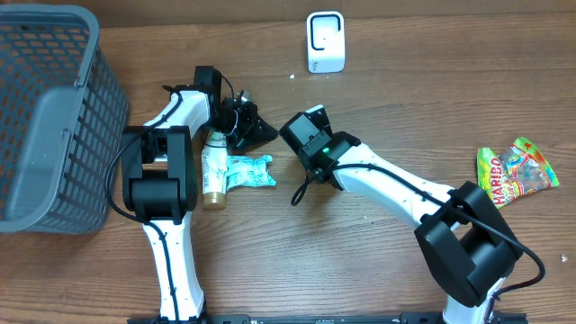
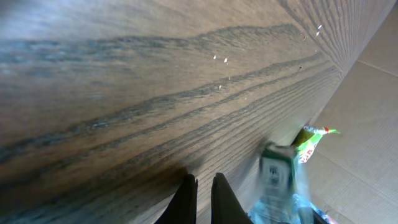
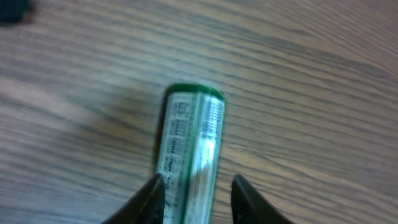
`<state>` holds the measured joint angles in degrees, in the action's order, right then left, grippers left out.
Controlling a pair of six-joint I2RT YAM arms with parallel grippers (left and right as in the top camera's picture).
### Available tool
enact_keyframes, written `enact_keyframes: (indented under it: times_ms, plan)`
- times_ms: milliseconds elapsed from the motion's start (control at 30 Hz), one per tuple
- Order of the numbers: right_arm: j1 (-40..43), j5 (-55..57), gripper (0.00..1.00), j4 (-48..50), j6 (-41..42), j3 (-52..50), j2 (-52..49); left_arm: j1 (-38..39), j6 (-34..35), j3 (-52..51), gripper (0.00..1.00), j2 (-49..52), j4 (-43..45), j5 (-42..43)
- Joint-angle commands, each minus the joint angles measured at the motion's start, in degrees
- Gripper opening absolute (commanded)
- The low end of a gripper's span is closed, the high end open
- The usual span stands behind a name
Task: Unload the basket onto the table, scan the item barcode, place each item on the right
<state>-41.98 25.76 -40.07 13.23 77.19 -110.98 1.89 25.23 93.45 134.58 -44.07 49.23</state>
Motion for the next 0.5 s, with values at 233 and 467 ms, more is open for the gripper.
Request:
enact_keyframes:
  times_ms: [233, 467]
  plan:
    - [10.3, -25.0, 0.45, 0.0, 2.1, 3.5, 0.4, 3.0, -0.4, 0.2, 0.04, 2.9, 0.6, -7.5]
    - [25.0, -44.5, 0.47, -4.0, 2.1, 4.0, 0.3, 6.8, -0.4, 5.3, 0.04, 2.9, -4.4, -13.6]
